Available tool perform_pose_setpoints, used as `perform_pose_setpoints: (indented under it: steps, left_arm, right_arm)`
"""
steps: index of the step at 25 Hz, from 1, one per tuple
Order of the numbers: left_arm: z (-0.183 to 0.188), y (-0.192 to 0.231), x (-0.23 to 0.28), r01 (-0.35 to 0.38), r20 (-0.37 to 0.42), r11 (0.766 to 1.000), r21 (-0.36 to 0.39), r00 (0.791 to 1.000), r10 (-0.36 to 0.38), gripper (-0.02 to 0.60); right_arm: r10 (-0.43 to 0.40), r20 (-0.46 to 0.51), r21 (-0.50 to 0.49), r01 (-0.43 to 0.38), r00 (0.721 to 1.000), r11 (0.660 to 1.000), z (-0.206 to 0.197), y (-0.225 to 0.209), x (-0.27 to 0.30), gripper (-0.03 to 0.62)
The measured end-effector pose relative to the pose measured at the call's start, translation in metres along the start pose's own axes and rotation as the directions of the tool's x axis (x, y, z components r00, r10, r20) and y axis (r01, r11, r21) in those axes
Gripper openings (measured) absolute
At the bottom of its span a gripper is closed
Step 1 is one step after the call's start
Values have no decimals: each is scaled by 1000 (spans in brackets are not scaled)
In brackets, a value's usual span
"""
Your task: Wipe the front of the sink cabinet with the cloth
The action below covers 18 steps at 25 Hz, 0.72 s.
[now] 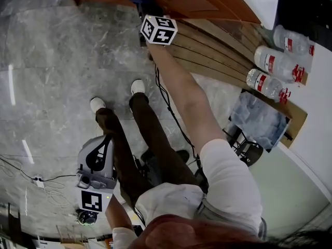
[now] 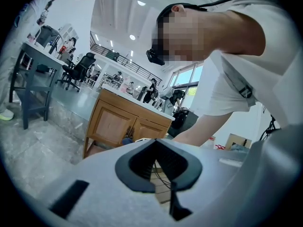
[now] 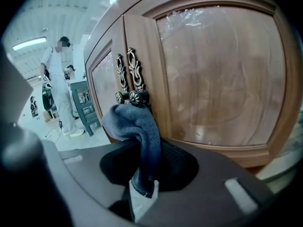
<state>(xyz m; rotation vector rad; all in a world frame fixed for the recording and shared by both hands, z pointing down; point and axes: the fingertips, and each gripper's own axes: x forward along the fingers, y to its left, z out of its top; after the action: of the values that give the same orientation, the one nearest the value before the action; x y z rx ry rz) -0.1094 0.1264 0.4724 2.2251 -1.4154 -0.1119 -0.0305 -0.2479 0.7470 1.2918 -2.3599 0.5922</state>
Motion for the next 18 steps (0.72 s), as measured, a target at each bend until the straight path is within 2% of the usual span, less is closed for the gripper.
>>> perform_pose_setpoints:
  steps: [2, 5, 18]
  left_arm:
    - [0, -7, 5, 12, -2, 1000, 7, 1000, -12, -2]
    - [-1, -17, 9, 27, -5, 1000, 15, 1000, -27, -2]
    - [-9, -55, 46, 92, -41, 995, 32, 995, -90, -2]
  right_arm:
    - [-19, 6, 12, 19, 1000, 1000, 1, -14, -8, 103]
    - [-91, 24, 97, 88, 996, 991, 1, -51, -23, 103]
    - [-175, 4, 94, 174, 985, 980, -14, -148, -75, 103]
